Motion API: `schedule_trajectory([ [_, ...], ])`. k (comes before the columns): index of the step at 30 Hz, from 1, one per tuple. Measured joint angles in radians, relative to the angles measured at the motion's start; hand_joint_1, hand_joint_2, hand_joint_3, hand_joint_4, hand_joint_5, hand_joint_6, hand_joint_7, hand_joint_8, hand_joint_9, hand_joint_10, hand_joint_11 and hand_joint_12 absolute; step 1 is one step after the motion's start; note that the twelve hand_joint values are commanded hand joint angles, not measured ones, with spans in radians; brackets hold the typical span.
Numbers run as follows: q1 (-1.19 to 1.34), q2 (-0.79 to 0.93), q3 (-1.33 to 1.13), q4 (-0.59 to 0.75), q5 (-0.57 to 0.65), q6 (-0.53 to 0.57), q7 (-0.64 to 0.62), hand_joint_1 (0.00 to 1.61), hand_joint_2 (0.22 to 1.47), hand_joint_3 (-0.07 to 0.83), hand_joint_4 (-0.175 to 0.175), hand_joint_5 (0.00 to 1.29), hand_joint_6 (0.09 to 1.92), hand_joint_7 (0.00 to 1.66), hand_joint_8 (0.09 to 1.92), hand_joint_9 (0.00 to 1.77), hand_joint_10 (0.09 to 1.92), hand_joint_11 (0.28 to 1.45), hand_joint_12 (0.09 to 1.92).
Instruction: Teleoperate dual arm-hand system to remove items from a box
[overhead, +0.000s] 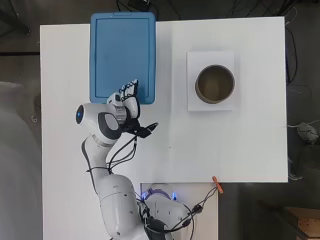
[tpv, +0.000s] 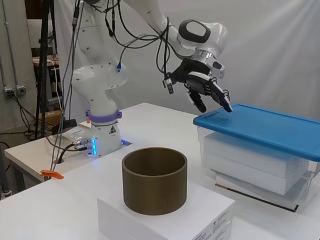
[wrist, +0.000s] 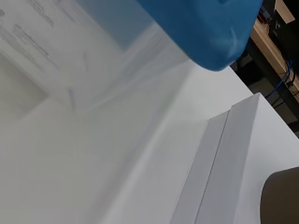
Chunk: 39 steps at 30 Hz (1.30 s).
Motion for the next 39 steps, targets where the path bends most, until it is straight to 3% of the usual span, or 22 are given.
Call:
schedule_trajectory([
  [6,-0.004,0.069,-0.019,0.011,-0.004,0.029,0.052,0.06,0.86,0.000,0.109,0.24,0.09,0.33,0.09,0.33,0.09,0.35,0.09],
  [8,-0.004,0.099,-0.027,0.028,-0.011,0.036,0.060,0.06,0.87,0.002,0.108,0.29,0.09,0.36,0.09,0.35,0.09,0.37,0.09],
  [9,-0.004,0.108,-0.031,0.036,-0.015,0.045,0.060,0.16,0.93,0.007,0.116,0.40,0.09,0.42,0.09,0.42,0.09,0.41,0.09],
  [10,-0.004,0.109,-0.035,0.039,-0.023,0.056,0.061,0.43,1.07,-0.029,0.139,0.52,0.53,0.60,0.09,0.60,0.09,0.51,0.09],
  [11,-0.001,0.103,-0.039,0.035,-0.029,0.075,0.059,0.64,1.15,-0.014,0.156,0.62,0.93,0.70,0.61,0.74,0.58,0.64,0.20],
  [12,0.002,0.090,-0.048,0.023,-0.026,0.105,0.051,0.77,1.18,-0.005,0.166,0.68,1.31,0.77,1.18,0.86,1.15,0.68,0.72],
  [13,0.004,0.073,-0.069,0.007,-0.007,0.162,0.029,0.93,1.21,-0.001,0.113,0.73,1.34,0.77,1.38,0.84,1.35,0.63,0.90],
  [14,0.006,0.062,-0.091,-0.004,0.013,0.221,0.008,0.95,1.21,0.000,0.127,0.77,1.31,0.78,1.18,0.82,1.17,0.60,0.73],
  [16,0.012,0.040,-0.126,-0.032,0.040,0.335,-0.027,0.93,1.21,0.001,0.161,0.79,1.27,0.87,0.60,0.88,0.62,0.64,0.28],
  [17,0.015,0.024,-0.141,-0.041,0.054,0.377,-0.049,0.92,1.20,0.001,0.168,0.79,1.26,0.93,0.40,0.92,0.42,0.67,0.15],
  [20,0.020,-0.015,-0.177,-0.059,0.106,0.427,-0.128,0.91,1.21,0.000,0.175,0.79,1.26,1.01,0.11,1.01,0.12,0.68,0.09],
  [23,0.025,-0.041,-0.182,-0.063,0.128,0.419,-0.154,0.89,1.22,0.002,0.175,0.76,1.30,1.03,0.09,1.02,0.09,0.68,0.09],
  [26,0.027,-0.054,-0.180,-0.060,0.113,0.422,-0.155,0.59,1.15,-0.002,0.168,0.88,0.48,1.02,0.09,0.98,0.09,0.65,0.09],
  [27,0.028,-0.059,-0.179,-0.055,0.112,0.421,-0.153,0.55,1.14,-0.001,0.167,0.92,0.30,1.01,0.09,0.97,0.09,0.64,0.09],
  [30,0.031,-0.078,-0.185,-0.045,0.097,0.439,-0.149,0.52,1.12,-0.002,0.170,0.99,0.11,1.01,0.09,0.96,0.09,0.65,0.09],
  [32,0.033,-0.105,-0.190,-0.053,0.069,0.474,-0.140,0.52,1.12,-0.001,0.174,1.01,0.09,1.01,0.09,0.96,0.09,0.64,0.09],
  [34,0.032,-0.115,-0.191,-0.046,0.062,0.476,-0.135,0.78,1.18,-0.021,0.175,0.88,0.82,1.01,0.09,0.94,0.09,0.63,0.09],
  [35,0.031,-0.114,-0.193,-0.030,0.059,0.470,-0.134,0.84,1.19,-0.014,0.175,0.84,1.04,1.00,0.09,0.92,0.09,0.62,0.09],
  [37,0.029,-0.115,-0.205,-0.003,0.056,0.465,-0.141,0.69,1.16,-0.008,0.149,0.83,0.60,0.98,0.09,0.96,0.09,0.67,0.09],
  [38,0.028,-0.115,-0.217,0.004,0.056,0.462,-0.153,0.87,1.13,-0.004,0.093,0.87,0.70,1.04,0.26,1.10,0.09,0.74,0.09],
  [39,0.027,-0.113,-0.222,0.010,0.056,0.459,-0.158,1.02,1.12,-0.006,0.047,0.91,0.80,1.07,0.55,1.23,0.21,0.77,0.41],
])
